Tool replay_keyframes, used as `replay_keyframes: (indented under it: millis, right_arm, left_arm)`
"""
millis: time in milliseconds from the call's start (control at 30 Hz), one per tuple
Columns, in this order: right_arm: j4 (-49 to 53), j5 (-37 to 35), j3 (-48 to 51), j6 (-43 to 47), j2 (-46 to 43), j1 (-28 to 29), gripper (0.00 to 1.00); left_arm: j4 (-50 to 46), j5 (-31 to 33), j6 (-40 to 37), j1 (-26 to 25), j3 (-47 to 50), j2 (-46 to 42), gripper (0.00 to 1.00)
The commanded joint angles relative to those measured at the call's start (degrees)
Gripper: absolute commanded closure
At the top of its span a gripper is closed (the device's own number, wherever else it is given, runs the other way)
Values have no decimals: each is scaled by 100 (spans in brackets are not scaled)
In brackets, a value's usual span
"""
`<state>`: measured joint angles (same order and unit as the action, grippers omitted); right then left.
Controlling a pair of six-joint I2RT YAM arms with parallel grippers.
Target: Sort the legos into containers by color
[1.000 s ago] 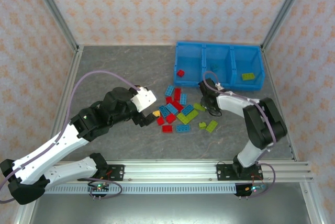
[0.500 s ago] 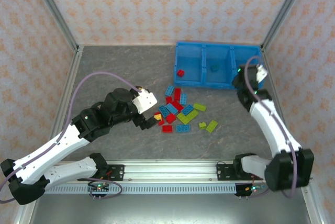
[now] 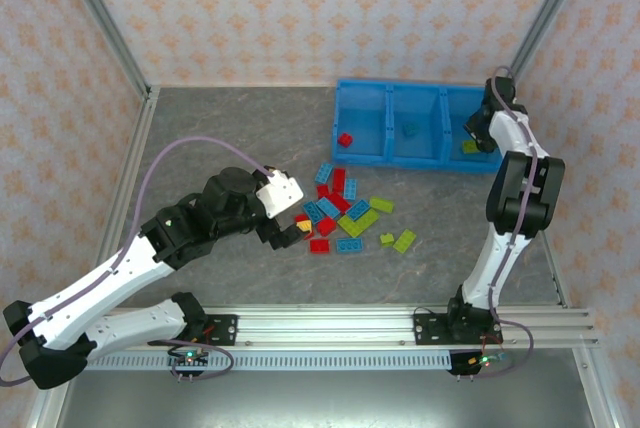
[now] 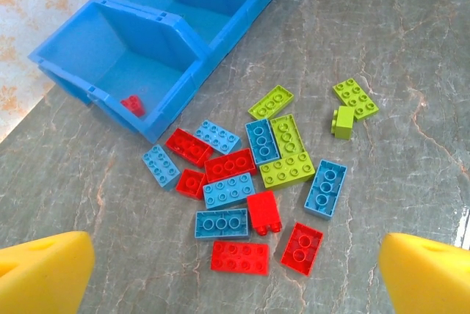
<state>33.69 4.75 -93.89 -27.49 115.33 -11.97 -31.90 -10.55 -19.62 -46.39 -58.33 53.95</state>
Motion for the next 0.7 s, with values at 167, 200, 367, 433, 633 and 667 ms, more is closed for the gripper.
replay_keyframes:
  millis: [167, 200, 367, 433, 633, 667]
  right_arm:
    - [297, 502, 570, -212, -1344, 47, 37]
    - [255, 672, 867, -302, -1619, 61, 37]
    - [184, 1165, 2326, -482, -3345, 339, 33]
    - [216, 1365, 2768, -434, -4048, 600, 30]
    - [1190, 1589, 3195, -197, -5316, 2027, 26]
    - [1313, 1687, 3235, -204, -5381, 2315, 26]
  left_arm:
    - [147, 506, 435, 16, -171, 406, 0]
    - [210, 869, 770, 16, -232, 539, 0]
    - [-260, 1374, 2758, 161, -1044, 1551, 0]
    - [-499, 1038, 3459, 306, -1369, 2037, 0]
    - [-597, 768, 4831, 618, -1887, 3529, 4]
    - [-586, 770, 4970, 669, -1994, 3782, 6]
